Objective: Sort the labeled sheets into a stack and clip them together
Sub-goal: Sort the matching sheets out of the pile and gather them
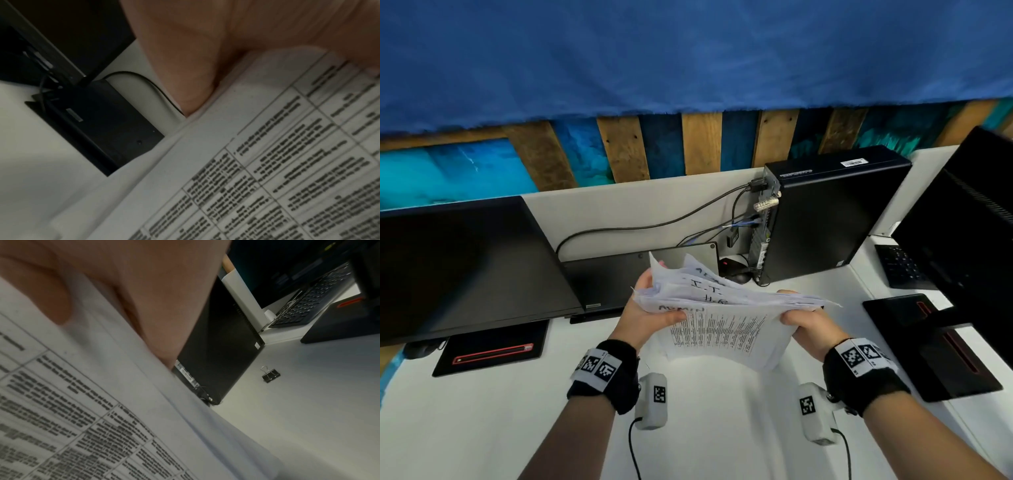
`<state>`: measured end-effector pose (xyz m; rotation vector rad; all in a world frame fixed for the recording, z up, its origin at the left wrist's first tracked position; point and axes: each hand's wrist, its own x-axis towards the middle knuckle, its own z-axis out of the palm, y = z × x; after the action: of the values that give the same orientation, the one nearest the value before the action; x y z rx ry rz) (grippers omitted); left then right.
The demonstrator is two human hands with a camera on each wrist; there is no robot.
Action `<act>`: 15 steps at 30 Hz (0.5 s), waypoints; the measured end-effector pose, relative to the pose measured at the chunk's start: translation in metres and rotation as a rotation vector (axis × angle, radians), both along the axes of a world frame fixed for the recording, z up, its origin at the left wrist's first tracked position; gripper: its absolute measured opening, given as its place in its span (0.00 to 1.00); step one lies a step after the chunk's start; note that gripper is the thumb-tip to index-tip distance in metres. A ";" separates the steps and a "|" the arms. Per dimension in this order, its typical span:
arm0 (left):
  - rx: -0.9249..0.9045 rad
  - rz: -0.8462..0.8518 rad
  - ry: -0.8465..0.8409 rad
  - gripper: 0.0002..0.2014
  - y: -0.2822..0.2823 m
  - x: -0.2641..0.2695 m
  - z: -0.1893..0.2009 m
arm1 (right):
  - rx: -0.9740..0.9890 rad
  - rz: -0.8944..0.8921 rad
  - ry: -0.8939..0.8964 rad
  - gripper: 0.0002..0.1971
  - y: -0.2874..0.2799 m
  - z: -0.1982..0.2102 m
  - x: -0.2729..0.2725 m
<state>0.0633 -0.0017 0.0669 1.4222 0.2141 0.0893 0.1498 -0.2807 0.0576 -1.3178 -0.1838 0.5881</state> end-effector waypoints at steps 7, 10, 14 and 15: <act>0.101 0.081 0.077 0.15 -0.020 0.005 0.010 | 0.022 -0.093 0.013 0.19 0.010 0.010 -0.002; 0.053 0.240 0.001 0.12 -0.029 0.009 0.019 | 0.004 -0.174 -0.098 0.17 0.018 0.022 -0.004; -0.015 0.398 -0.069 0.19 -0.031 0.007 0.015 | -0.106 -0.220 -0.211 0.26 0.024 0.023 -0.003; 0.008 0.392 -0.075 0.22 -0.030 0.004 0.011 | -0.129 -0.218 -0.196 0.31 0.024 0.017 -0.001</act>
<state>0.0675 -0.0314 0.0775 1.3670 0.4281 0.4647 0.1484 -0.2568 0.0745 -1.4991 -0.1615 0.2899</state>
